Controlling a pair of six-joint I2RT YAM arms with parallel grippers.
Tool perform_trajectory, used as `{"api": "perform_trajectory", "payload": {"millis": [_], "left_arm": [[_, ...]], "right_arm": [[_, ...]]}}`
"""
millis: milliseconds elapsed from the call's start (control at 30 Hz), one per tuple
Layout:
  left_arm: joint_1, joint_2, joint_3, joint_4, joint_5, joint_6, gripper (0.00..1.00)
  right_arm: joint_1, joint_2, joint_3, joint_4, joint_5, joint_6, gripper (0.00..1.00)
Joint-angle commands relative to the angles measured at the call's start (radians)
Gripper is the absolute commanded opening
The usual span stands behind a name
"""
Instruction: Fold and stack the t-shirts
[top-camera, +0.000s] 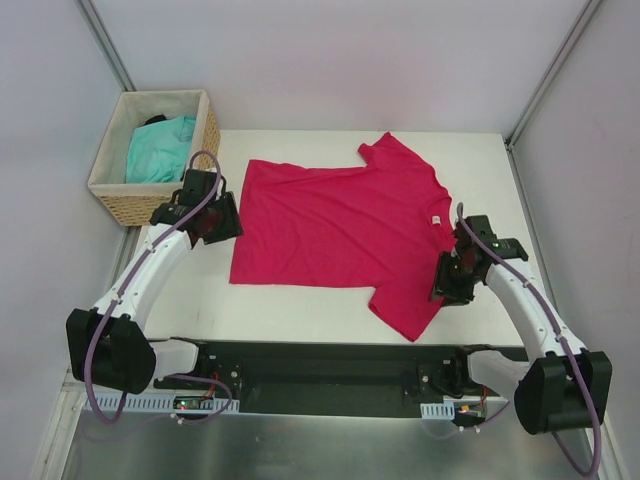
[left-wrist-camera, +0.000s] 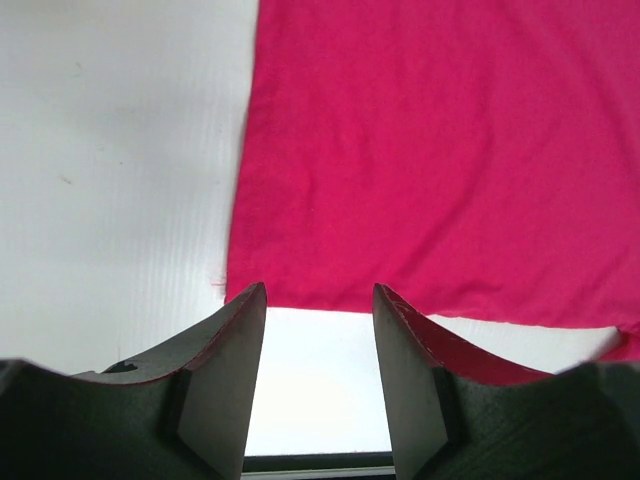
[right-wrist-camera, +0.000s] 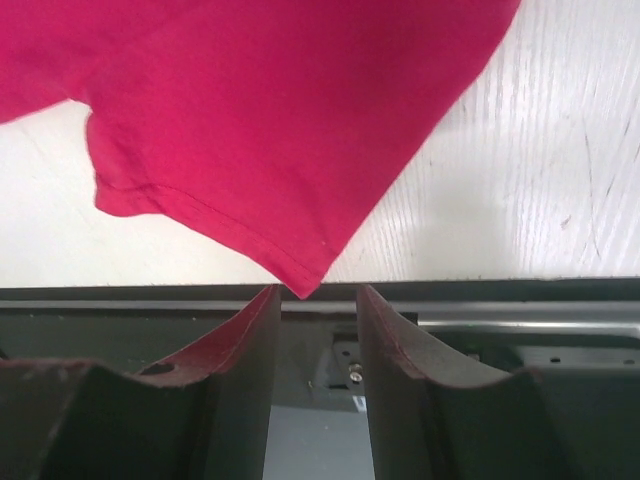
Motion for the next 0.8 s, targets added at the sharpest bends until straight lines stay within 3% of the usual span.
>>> {"api": "perform_trajectory", "payload": {"millis": [0,300,767], "left_arm": [[0.006,-0.018,-0.005,-0.063,-0.083,-0.024,0.46],[0.006,-0.022,0.010,-0.071,-0.087,-0.017,0.45],[0.006,0.008,0.064,-0.076,-0.058,0.003,0.44]], "right_arm": [[0.055,0.031,-0.004,-0.079,0.059,0.096,0.40],[0.138,0.086,-0.133,-0.050,0.100,0.227,0.41],[0.164,0.124,-0.180,0.070,0.106,0.247,0.40]]}}
